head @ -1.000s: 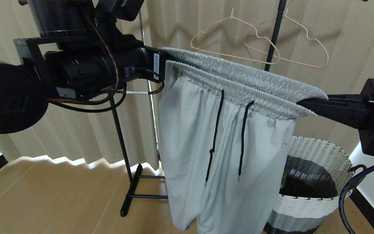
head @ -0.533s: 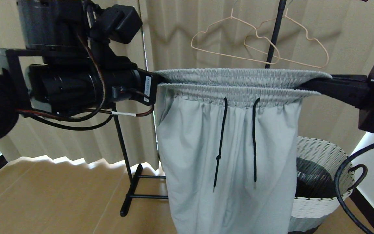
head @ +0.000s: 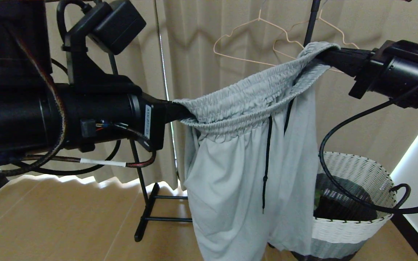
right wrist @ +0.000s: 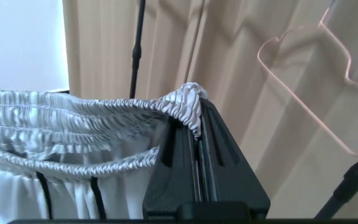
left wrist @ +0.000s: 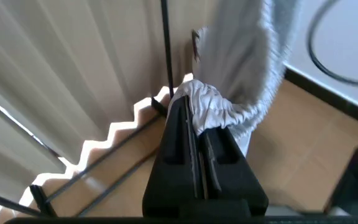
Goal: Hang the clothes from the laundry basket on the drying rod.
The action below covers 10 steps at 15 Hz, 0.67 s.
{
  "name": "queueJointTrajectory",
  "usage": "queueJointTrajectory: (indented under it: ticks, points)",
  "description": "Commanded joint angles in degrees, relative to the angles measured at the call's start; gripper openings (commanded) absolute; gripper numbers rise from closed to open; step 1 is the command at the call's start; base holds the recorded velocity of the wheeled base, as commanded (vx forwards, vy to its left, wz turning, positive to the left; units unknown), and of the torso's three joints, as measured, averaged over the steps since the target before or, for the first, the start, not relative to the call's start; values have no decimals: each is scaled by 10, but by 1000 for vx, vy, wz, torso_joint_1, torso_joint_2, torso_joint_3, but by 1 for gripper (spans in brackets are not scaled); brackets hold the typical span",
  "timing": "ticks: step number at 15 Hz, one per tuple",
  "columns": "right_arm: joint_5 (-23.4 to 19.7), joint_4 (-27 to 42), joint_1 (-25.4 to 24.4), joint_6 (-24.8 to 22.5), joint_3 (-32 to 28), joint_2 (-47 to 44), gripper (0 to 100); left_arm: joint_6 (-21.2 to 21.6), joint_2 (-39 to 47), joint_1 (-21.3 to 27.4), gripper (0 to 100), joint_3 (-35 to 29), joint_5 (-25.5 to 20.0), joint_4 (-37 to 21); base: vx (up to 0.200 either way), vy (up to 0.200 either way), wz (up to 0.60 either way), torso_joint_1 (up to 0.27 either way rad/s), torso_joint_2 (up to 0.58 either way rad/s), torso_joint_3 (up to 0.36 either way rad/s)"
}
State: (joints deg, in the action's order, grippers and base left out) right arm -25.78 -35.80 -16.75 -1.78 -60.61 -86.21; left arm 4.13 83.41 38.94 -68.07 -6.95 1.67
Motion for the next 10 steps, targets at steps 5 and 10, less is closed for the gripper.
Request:
queueJointTrajectory:
  ticks: [5, 10]
  points:
    - [1, 1, 11, -1, -2, 13, 0, 73, 25, -33, 0, -41, 40, 94, 0, 0, 0, 0, 0, 0]
    - [0, 1, 15, -4, 44, 35, 0, 121, 84, -36, 0, -33, 132, 200, 0, 0, 0, 0, 0, 0]
